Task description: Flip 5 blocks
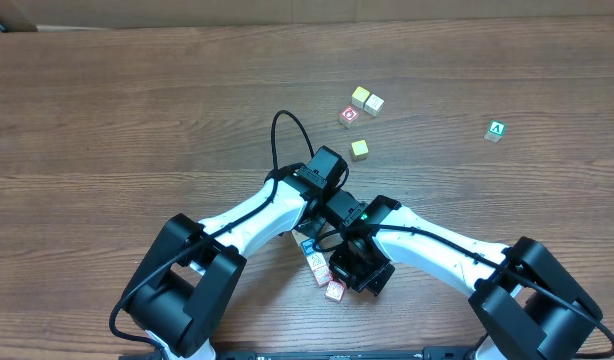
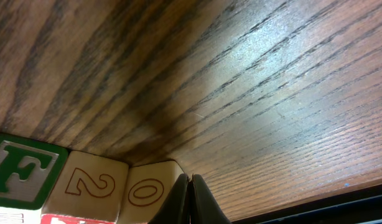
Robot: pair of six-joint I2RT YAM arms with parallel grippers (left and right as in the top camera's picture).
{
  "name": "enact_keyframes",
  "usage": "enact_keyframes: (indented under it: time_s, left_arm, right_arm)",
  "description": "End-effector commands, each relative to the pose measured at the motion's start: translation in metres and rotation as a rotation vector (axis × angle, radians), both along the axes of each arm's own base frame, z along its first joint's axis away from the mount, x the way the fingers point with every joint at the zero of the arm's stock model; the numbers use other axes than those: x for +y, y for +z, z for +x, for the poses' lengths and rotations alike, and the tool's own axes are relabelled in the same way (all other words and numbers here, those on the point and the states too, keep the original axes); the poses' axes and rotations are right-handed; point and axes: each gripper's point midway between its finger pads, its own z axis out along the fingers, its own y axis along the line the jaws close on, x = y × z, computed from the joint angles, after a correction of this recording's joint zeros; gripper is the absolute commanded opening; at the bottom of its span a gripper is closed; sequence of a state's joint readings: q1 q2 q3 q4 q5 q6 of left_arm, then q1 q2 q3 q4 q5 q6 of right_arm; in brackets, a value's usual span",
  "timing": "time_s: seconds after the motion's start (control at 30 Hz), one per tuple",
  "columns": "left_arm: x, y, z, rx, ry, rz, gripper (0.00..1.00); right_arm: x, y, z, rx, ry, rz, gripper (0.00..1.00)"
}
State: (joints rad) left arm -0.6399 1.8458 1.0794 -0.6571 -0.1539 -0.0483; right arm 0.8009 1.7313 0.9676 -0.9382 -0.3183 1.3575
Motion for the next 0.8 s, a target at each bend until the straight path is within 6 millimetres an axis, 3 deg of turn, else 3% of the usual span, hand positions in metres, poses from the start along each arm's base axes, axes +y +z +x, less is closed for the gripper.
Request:
enact_keyframes:
  time_s: [0.0, 0.4, 0.77]
  left_arm:
    - [0.005, -0.024, -0.016, 0.078, -0.023, 0.023, 0.04]
    - [0.006, -0.024, -0.017, 0.081, -0.022, 0.025, 0.04]
    - [0.021, -0.024, -0.006, 0.072, 0.027, 0.029, 0.04]
  right_arm:
    - [0.003, 0.005, -0.001, -0.005, -0.004, 0.018, 0.04]
    - [-0.012, 0.007, 0.004, -0.013, -0.047, -0.039, 0.04]
    - [-0.033, 0.035, 0.008, -0.092, -0.061, -0.068, 0.04]
